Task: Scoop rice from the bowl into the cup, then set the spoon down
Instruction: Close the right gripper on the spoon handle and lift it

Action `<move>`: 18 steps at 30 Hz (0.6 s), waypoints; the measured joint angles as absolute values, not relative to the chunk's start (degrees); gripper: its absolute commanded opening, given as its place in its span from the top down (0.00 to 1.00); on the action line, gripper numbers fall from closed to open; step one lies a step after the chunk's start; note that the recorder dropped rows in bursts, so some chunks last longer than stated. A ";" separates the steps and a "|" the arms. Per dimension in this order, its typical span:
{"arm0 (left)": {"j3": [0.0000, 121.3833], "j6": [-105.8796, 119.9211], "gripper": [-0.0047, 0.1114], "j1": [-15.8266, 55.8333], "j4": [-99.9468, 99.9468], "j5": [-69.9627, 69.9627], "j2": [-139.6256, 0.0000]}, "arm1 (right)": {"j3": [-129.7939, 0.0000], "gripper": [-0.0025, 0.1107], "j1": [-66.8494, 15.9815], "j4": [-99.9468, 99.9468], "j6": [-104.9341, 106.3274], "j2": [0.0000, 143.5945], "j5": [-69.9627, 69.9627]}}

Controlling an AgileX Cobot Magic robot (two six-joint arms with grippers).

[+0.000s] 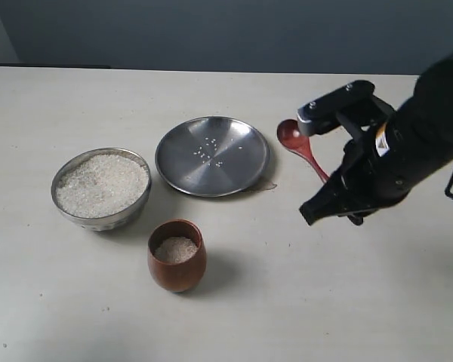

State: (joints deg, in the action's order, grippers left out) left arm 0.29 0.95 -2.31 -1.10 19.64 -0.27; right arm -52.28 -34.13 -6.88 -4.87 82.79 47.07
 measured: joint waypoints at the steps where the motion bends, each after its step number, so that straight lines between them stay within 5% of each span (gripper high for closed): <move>1: 0.29 0.95 0.96 -2.31 -1.10 19.64 -0.27 | -53.85 0.98 -35.12 -7.33 -4.87 83.07 48.17; 18: 0.29 0.95 0.96 -2.31 -1.10 19.64 -0.27 | -74.62 0.98 -50.40 -20.71 -10.34 97.36 61.42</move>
State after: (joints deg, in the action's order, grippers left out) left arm 0.29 0.95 -2.31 -1.10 19.64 -0.27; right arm -74.62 -50.40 -20.71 -10.34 97.36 61.42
